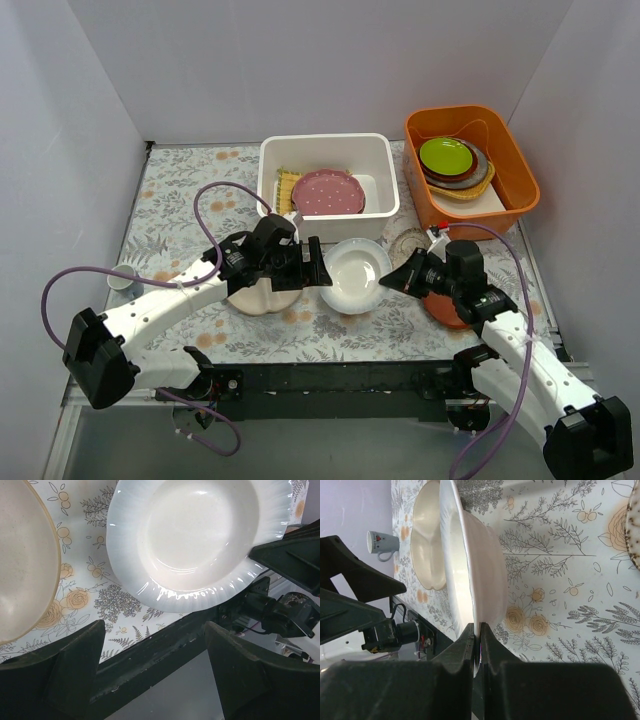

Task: Place the plates into the plastic bin on the countertop
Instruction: Pick up the plate at the center of the board.

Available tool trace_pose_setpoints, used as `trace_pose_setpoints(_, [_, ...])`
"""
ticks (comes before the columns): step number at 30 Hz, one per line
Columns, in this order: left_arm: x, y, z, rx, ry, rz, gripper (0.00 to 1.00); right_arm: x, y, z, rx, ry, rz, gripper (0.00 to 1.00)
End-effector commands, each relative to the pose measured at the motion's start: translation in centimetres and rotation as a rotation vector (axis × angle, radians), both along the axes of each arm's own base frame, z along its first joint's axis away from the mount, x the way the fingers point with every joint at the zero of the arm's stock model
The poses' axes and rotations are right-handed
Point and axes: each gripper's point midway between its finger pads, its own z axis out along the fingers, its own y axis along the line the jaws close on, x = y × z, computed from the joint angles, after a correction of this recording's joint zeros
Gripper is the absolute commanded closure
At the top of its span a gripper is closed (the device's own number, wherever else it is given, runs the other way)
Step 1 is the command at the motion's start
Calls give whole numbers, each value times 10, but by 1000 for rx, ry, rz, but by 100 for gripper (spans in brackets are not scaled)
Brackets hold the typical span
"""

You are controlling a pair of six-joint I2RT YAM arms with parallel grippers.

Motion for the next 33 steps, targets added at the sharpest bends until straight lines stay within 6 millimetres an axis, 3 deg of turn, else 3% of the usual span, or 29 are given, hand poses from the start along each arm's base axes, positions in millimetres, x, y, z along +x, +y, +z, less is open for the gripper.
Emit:
trace_pose_setpoints(1, [0,-1,4,-27,-14,2,21,9,6,49,61,-128,21,99])
trace_pose_setpoints(11, [5,4,11,-35,-49,47,21,9,7,77,115,-179,22,99])
trace_pose_setpoints(25, [3,-1,0,-87,-35,57,21,-1,20,122,275,-245,99,99])
trace_pose_setpoints(33, [6,-5,-2,-126,-50,67,21,-15,28,121,353,-221,189,99])
